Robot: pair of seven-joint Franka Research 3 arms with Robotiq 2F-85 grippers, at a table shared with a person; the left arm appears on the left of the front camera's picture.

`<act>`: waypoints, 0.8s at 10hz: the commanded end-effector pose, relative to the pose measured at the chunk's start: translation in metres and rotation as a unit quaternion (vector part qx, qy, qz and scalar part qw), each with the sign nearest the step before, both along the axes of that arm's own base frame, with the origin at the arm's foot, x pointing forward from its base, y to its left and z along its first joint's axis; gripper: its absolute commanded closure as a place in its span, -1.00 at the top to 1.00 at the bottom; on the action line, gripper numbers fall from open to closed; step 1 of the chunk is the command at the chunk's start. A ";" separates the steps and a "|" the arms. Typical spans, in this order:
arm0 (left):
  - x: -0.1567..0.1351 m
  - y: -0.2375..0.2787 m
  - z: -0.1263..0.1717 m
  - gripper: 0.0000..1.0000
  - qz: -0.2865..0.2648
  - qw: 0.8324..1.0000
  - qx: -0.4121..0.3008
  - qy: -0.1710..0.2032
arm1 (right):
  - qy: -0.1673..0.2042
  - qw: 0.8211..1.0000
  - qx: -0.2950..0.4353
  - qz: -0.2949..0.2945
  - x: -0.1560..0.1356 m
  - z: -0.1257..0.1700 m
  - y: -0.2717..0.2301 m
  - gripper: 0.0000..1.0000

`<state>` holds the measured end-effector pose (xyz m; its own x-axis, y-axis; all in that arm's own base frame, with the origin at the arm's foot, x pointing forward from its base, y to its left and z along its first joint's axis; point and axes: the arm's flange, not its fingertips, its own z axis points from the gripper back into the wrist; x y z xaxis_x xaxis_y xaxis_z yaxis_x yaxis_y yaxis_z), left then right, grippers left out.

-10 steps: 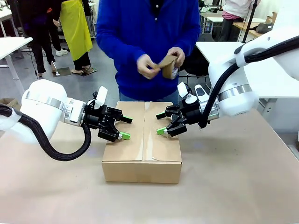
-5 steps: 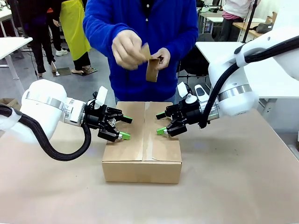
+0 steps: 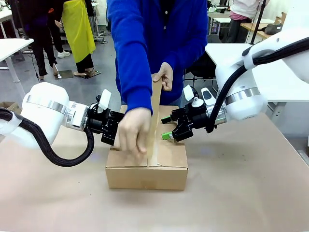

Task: Pack the gift set into the box.
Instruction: Press and hold the closed box until the human finishes sealing it.

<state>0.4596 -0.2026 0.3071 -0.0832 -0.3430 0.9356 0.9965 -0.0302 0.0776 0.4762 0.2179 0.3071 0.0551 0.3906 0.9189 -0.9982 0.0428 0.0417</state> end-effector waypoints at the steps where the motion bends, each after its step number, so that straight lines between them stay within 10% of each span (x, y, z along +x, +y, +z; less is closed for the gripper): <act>1: -0.001 0.001 -0.002 1.00 -0.008 1.000 0.004 0.002 | 0.002 1.000 0.000 -0.007 -0.003 -0.003 0.000 1.00; 8: -0.001 0.001 -0.002 1.00 -0.008 1.000 0.004 0.002 | 0.002 1.000 0.000 -0.007 -0.003 -0.003 0.000 1.00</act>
